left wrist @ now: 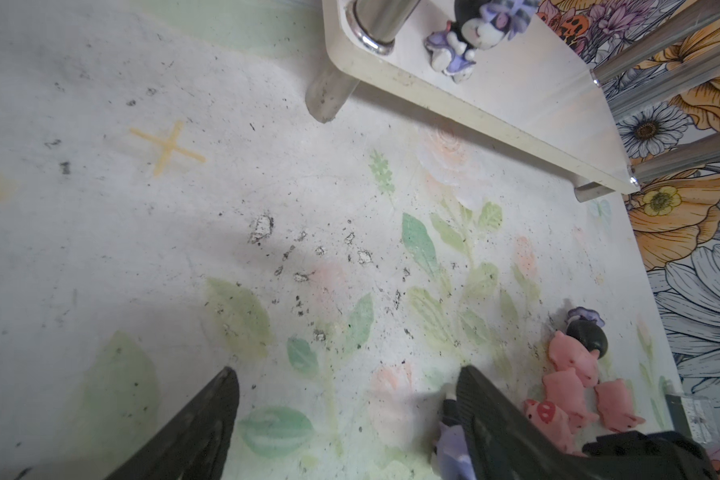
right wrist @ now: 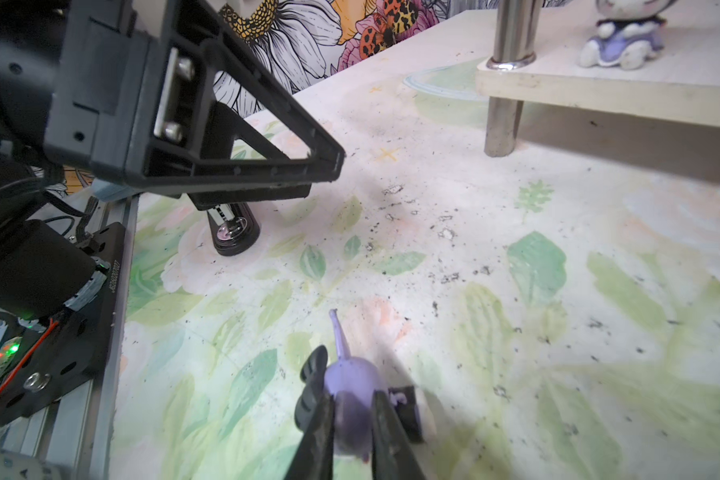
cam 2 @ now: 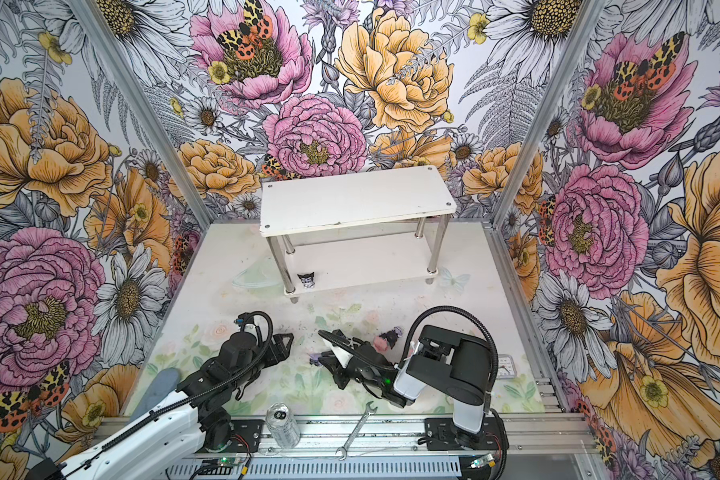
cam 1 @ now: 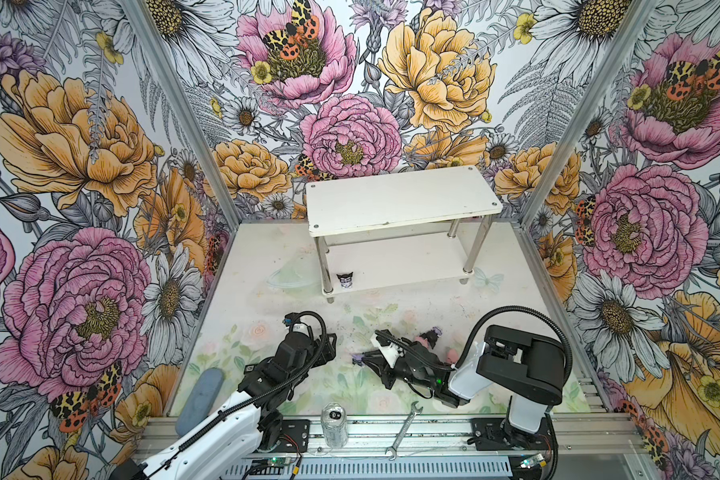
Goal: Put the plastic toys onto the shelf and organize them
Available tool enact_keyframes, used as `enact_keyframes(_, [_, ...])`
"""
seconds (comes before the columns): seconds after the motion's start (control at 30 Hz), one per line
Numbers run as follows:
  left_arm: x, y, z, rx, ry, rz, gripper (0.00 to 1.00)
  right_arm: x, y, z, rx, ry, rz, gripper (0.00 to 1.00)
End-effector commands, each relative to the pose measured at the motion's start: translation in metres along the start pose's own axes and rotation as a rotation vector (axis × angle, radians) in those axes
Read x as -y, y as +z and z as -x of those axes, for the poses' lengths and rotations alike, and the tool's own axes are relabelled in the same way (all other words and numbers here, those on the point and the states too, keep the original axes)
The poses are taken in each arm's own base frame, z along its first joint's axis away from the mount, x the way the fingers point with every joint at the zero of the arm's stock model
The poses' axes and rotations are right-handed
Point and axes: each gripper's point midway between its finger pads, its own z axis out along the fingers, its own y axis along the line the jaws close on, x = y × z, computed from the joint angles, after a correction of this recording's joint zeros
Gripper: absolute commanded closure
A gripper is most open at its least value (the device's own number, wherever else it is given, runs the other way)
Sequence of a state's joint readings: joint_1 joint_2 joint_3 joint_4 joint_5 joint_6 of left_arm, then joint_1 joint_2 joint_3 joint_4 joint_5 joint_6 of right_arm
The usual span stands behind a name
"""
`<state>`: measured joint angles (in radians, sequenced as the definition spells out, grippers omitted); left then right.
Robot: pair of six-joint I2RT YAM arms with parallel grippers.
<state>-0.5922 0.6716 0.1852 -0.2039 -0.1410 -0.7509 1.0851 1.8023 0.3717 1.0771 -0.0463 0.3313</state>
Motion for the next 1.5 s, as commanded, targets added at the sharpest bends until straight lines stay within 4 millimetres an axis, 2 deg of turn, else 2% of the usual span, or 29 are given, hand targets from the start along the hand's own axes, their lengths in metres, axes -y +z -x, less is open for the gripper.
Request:
enact_keyframes(0.0, [0.014,0.001,0.015,0.035,-0.019,-0.034,0.16,0.005,-0.006,0.008,0.04,0.025,-0.024,0.77])
enact_keyframes(0.27, [0.018,0.004,0.016,0.035,-0.014,-0.047,0.16,0.008,-0.019,0.018,-0.019,0.033,-0.069,0.66])
enact_keyframes(0.47, [0.018,0.001,0.02,0.06,0.003,-0.051,0.15,0.011,-0.047,0.042,-0.02,0.067,-0.137,0.62])
enact_keyframes(0.53, [0.019,0.0,0.022,0.073,0.008,-0.054,0.15,0.007,-0.054,0.05,-0.047,0.087,-0.157,0.72])
enact_keyframes(0.6, [0.021,-0.002,0.025,0.088,0.016,-0.062,0.15,-0.004,-0.058,0.056,-0.095,0.063,-0.18,0.93])
enact_keyframes(0.63, [0.021,-0.002,0.025,0.09,0.021,-0.063,0.15,-0.011,-0.058,0.059,-0.107,0.048,-0.185,1.0])
enact_keyframes(0.73, [0.021,-0.001,0.026,0.091,0.036,-0.056,0.15,-0.034,-0.05,0.056,-0.164,0.052,-0.14,1.0])
enact_keyframes(0.8, [0.021,0.0,0.024,0.084,0.038,-0.056,0.15,-0.047,-0.038,0.043,-0.226,0.084,-0.098,1.0])
enact_keyframes(0.9, [0.021,0.001,0.019,0.069,0.034,-0.074,0.15,-0.053,-0.021,0.018,-0.318,0.113,-0.089,1.0])
enact_keyframes(1.0, [0.02,0.0,0.016,0.065,0.034,-0.078,0.16,-0.048,-0.011,-0.001,-0.382,0.132,-0.129,1.0])
enact_keyframes(1.2, [0.018,-0.005,0.016,0.068,0.036,-0.08,0.15,-0.02,-0.007,-0.013,-0.402,0.15,-0.224,1.0])
enact_keyframes(1.27, [0.017,-0.005,0.016,0.072,0.038,-0.076,0.16,-0.006,-0.006,-0.015,-0.401,0.169,-0.256,1.0])
enact_keyframes(1.47, [0.015,-0.004,0.015,0.077,0.027,-0.076,0.15,0.013,0.002,-0.003,-0.334,0.214,-0.265,1.0])
